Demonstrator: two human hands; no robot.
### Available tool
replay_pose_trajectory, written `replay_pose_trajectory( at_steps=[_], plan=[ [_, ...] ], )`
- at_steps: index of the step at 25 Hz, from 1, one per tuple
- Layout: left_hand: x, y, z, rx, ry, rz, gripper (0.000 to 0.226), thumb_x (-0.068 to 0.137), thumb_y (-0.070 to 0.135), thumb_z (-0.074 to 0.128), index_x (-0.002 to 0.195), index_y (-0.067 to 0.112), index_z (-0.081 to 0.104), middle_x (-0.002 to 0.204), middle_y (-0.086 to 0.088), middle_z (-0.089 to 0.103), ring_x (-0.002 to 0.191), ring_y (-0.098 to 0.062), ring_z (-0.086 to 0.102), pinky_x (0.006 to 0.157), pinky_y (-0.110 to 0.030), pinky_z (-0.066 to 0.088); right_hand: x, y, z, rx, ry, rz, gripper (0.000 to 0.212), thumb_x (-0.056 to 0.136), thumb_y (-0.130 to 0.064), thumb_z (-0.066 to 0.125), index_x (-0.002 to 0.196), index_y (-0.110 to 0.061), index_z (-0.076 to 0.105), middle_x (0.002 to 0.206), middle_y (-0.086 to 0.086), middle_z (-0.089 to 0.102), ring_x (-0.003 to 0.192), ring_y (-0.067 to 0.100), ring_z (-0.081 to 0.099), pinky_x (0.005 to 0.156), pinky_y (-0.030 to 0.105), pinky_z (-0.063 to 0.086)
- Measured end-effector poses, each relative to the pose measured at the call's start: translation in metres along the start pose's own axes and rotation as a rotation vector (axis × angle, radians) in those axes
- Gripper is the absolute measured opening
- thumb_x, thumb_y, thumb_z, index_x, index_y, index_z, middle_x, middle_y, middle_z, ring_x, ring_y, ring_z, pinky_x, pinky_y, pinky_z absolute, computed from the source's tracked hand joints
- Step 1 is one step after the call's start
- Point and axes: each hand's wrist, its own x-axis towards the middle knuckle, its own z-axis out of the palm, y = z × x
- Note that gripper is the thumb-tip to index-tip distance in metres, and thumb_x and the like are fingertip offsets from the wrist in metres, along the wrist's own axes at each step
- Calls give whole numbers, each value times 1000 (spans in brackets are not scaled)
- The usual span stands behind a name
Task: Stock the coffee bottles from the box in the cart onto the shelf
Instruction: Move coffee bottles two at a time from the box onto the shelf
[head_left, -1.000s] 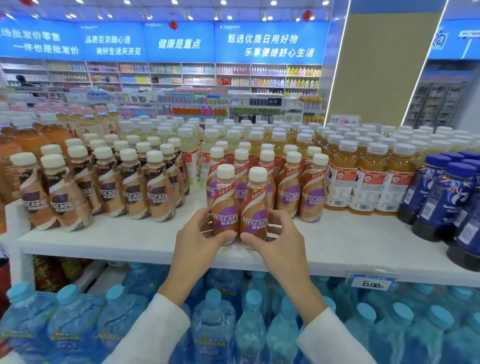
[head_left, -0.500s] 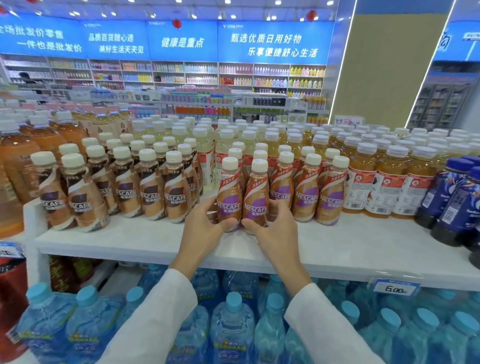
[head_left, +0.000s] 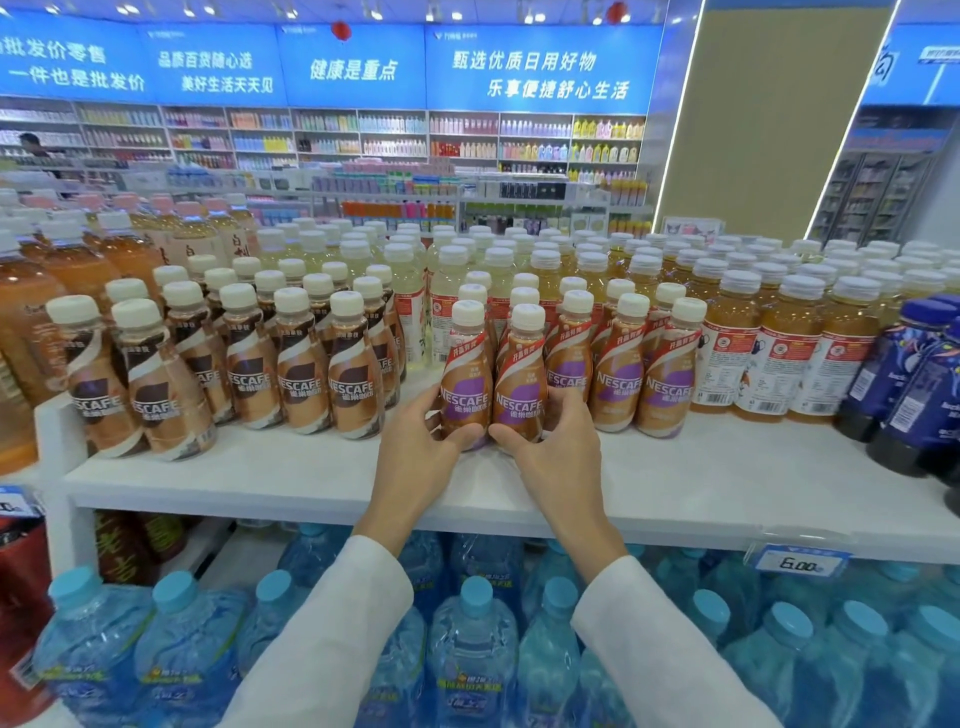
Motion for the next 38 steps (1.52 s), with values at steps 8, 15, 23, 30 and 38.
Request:
replay_pose_trajectory(
  at_steps=[8, 15, 23, 30, 38],
  plan=[
    [5, -12, 4, 80, 8, 37, 63, 83, 31, 79, 140, 24, 53, 132, 3, 60, 114, -13, 61, 98, -32, 53, -2, -2, 1, 7, -6, -1, 63, 75, -36, 86, 122, -30, 45, 122, -10, 58, 109, 7, 58, 92, 25, 51],
    [3, -18, 7, 154, 26, 40, 64, 81, 43, 78, 138, 28, 53, 126, 6, 64, 112, -11, 62, 97, -40, 56, -3, 2, 0, -4, -52, 0, 67, 73, -42, 85, 127, -32, 46, 125, -9, 59, 111, 9, 60, 95, 32, 54],
    [-44, 3, -5, 354, 115, -57, 69, 88, 42, 71, 148, 17, 45, 144, -1, 56, 127, -19, 55, 108, -41, 46, -37, -7, -39, -92, -205, 15, 55, 87, -43, 73, 134, -23, 53, 126, -7, 56, 115, 15, 56, 101, 37, 48],
    [-180, -9, -29, 309, 450, -112, 32, 96, 42, 61, 125, 31, 63, 121, 28, 59, 112, 10, 54, 95, -11, 42, -111, -1, -75, 141, -424, -94, 22, 100, -30, 57, 121, -33, 64, 118, -25, 63, 113, -4, 57, 94, 12, 43],
    [-386, -75, -61, 239, 854, -577, 19, 96, 39, 62, 113, 35, 67, 108, 20, 70, 96, 10, 63, 79, -13, 49, -247, 46, -18, 300, -796, 158, 18, 87, -14, 75, 98, -28, 72, 104, 1, 75, 88, -14, 63, 75, -2, 43]
  ],
)
